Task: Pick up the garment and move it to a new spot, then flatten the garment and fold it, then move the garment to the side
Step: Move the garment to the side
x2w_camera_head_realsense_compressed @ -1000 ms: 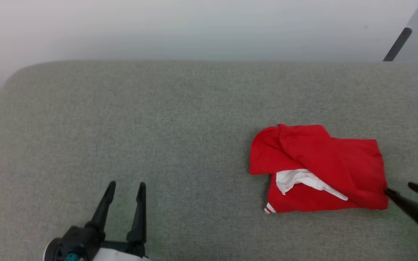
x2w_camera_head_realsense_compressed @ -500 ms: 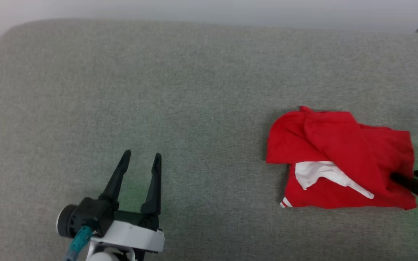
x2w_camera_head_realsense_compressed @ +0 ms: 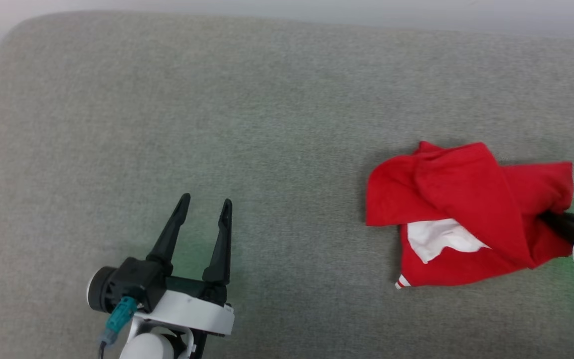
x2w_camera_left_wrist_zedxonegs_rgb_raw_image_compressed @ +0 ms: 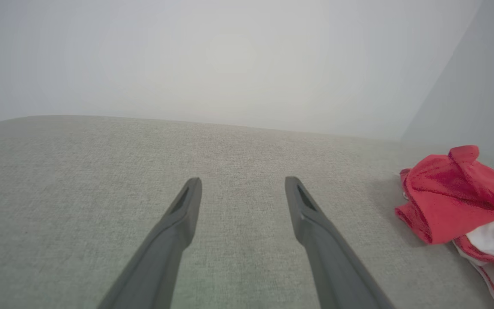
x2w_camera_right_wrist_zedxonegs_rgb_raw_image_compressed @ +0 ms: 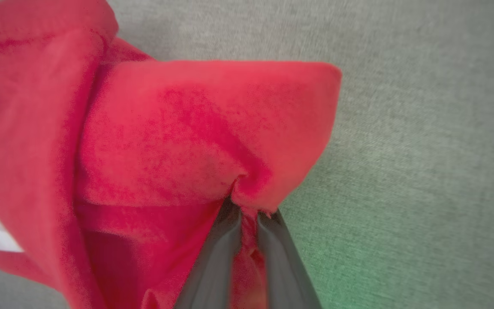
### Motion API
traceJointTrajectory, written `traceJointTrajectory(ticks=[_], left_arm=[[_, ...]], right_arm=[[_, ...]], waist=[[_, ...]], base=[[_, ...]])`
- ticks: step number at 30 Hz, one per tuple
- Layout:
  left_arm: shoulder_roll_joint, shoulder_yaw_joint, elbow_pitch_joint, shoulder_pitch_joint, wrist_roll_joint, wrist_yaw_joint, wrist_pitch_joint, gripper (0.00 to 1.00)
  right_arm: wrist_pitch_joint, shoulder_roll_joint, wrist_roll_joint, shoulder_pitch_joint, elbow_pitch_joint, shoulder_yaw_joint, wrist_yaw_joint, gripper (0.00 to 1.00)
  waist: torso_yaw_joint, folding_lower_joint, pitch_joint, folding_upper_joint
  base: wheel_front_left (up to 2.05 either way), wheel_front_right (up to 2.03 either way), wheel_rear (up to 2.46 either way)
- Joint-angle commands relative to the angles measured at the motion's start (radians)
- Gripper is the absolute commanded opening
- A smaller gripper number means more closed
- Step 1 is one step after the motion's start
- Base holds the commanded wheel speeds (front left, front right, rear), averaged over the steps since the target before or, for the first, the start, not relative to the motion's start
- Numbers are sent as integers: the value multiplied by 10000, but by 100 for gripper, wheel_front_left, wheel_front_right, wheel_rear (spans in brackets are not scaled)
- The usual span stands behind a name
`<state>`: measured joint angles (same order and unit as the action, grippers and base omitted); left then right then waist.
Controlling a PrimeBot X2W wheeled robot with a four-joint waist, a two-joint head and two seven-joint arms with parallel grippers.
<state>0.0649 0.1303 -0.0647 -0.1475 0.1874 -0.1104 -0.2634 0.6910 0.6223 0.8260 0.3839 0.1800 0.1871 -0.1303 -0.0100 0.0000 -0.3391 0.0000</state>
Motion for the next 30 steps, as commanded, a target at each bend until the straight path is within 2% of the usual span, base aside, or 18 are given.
traceJointTrajectory(ticks=[1,10,17,22,30], left_arm=[[-15,18,-38,-115,-57,-70,-7,100],[146,70,-96,-277,-195,-146,-7,100],[343,262,-112,-643,-300,-186,-5,100],[594,416,-60,-1029,-394,-209,-5,100],[1093,741,136,-1809,-521,-203,68,100]], right_arm=[[-298,116,-10,-15,-166,-12,-5,0],[-1751,776,-169,-273,-893,-788,-3,0],[-2630,1123,-441,-519,-671,-1683,-3,0],[-3253,1424,-541,-337,115,-1930,-3,0],[-4527,1851,-894,922,2036,-1396,-2,0]], waist=[[-289,0,209,0],[-1357,0,361,0],[-2059,0,135,0],[-2420,0,-172,0],[-2597,0,-865,0]], base=[[0,0,0],[0,0,0],[0,0,0],[0,0,0],[0,0,0]])
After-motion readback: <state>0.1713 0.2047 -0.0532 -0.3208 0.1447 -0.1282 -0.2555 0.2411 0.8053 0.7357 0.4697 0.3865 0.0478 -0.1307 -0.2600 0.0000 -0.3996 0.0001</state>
